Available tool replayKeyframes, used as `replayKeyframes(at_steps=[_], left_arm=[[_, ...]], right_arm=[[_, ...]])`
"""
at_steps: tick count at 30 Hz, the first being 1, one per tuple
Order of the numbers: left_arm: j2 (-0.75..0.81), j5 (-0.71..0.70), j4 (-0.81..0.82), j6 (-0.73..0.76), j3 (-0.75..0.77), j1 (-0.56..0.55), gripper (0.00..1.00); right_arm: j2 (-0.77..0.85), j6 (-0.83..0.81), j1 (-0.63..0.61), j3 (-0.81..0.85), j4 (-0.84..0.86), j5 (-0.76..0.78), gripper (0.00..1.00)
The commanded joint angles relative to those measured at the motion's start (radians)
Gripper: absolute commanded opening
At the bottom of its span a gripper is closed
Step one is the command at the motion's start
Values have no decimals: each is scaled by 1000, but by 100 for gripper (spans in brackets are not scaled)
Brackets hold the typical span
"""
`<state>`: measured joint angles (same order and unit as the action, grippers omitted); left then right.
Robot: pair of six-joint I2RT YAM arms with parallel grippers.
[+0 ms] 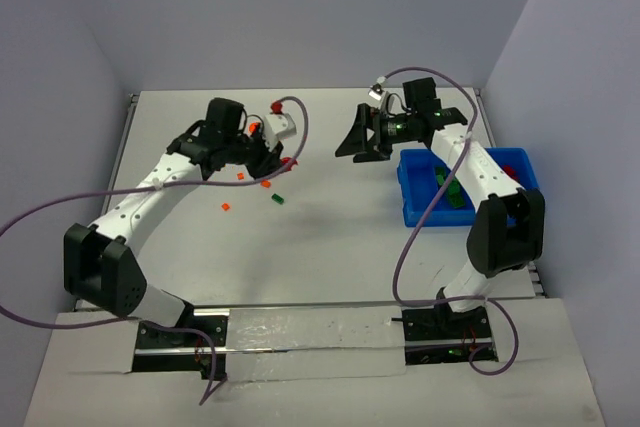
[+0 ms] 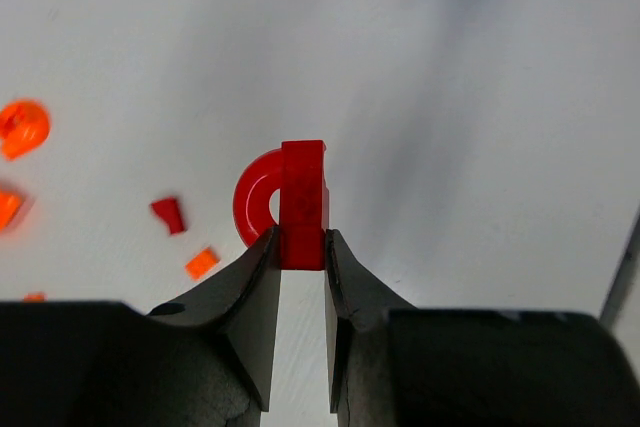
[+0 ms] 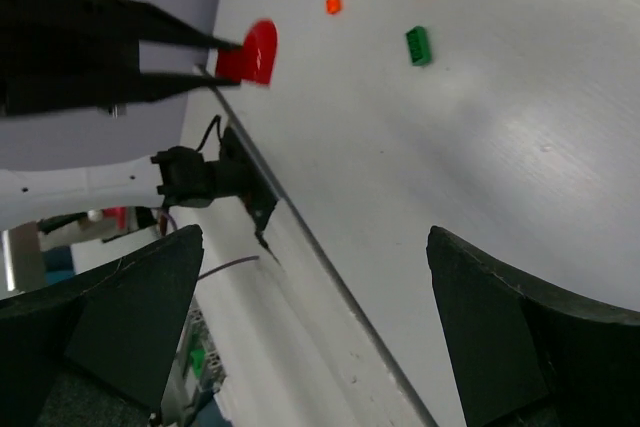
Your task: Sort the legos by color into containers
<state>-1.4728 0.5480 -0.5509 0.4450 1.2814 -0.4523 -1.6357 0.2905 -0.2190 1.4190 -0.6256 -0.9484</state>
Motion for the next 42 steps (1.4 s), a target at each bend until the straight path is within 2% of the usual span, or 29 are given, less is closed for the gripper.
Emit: replayKeyframes(at_steps=[1,10,19,21,23,29,32,34,35,37,38,40,41,42], left_arm=[[92,-94,66,-20,-23,-126,0],[132,-180,74,-22,-48,-279,0],[128,-213,89,-26,-42,-290,0],[129,-215,95,-28,-42,-289,0],[127,-215,99,-30,-39,-290,0],[125,-213,98,-36,-26,-290,0],[126,-209,97,-37,-24,-290,0],[127,-208,97,-39,-25,-290,1],[126,-212,93,-42,-25,-290,7],[126,-221,82,-48,-24,-290,29],[126,-229,72,-51,-19,-290,55],[133,-258,69,-66,-23,-282,94],[142,-262,69,-73,-27,-272,99],[146,-261,71,-84,-27,-255,99]], right_arm=[[-56,80,-80,-3,96,-146,100],[-106,53,-163,-7,101,-236,98],[-119,27,-184,-32,83,-299,80],[-122,21,-186,-43,81,-303,71],[-123,21,-189,-46,81,-302,66],[-131,17,-192,-38,78,-307,40],[-130,14,-193,-37,79,-310,32],[-128,10,-192,-39,78,-311,22],[-124,6,-191,-40,77,-310,15],[-115,-2,-183,-43,72,-308,5],[-107,-5,-180,-49,69,-306,3],[-75,-16,-153,-63,60,-298,0],[-63,-19,-128,-73,58,-294,0],[-52,-23,-113,-92,57,-291,0]])
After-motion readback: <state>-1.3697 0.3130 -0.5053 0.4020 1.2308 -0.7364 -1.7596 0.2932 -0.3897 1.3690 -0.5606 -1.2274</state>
